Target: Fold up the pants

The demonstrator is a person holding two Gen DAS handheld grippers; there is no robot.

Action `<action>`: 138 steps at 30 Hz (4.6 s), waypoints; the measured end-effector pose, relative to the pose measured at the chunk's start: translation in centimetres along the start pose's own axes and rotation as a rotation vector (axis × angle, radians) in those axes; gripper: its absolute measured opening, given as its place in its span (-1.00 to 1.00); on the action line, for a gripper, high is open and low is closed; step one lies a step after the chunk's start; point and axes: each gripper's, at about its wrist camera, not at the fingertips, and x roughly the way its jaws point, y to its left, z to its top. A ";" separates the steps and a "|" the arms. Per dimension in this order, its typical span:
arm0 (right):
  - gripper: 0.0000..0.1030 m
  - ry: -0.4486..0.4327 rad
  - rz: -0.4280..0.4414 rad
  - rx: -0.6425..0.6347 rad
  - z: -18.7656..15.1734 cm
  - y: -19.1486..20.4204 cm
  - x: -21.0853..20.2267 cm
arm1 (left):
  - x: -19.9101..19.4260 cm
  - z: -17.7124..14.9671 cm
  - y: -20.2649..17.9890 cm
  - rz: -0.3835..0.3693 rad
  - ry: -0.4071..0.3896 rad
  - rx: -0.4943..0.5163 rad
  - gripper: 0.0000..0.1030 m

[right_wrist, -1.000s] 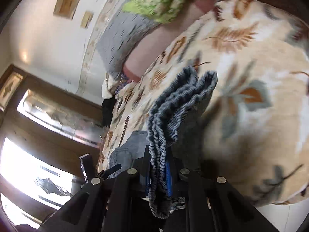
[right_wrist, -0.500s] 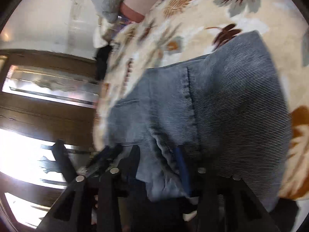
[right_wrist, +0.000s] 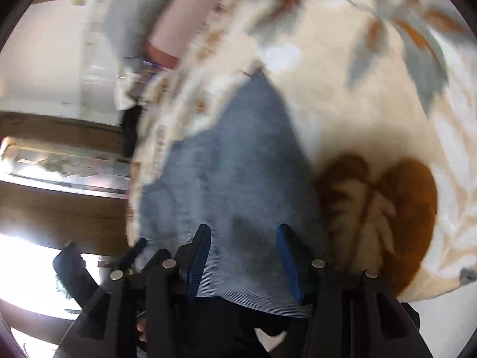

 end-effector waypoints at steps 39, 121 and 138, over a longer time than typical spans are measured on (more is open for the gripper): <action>0.12 -0.072 -0.022 -0.308 -3.8 10.7 3.3 | -7.0 -2.7 9.1 0.114 -0.195 -0.181 1.00; 0.24 -0.255 -0.063 -0.410 -8.0 6.7 1.1 | 2.6 -7.6 23.7 -0.144 -0.075 -0.556 0.08; 0.24 -0.287 -0.095 -0.439 -4.1 11.4 2.5 | 3.1 -7.4 23.7 -0.174 -0.122 -0.526 0.06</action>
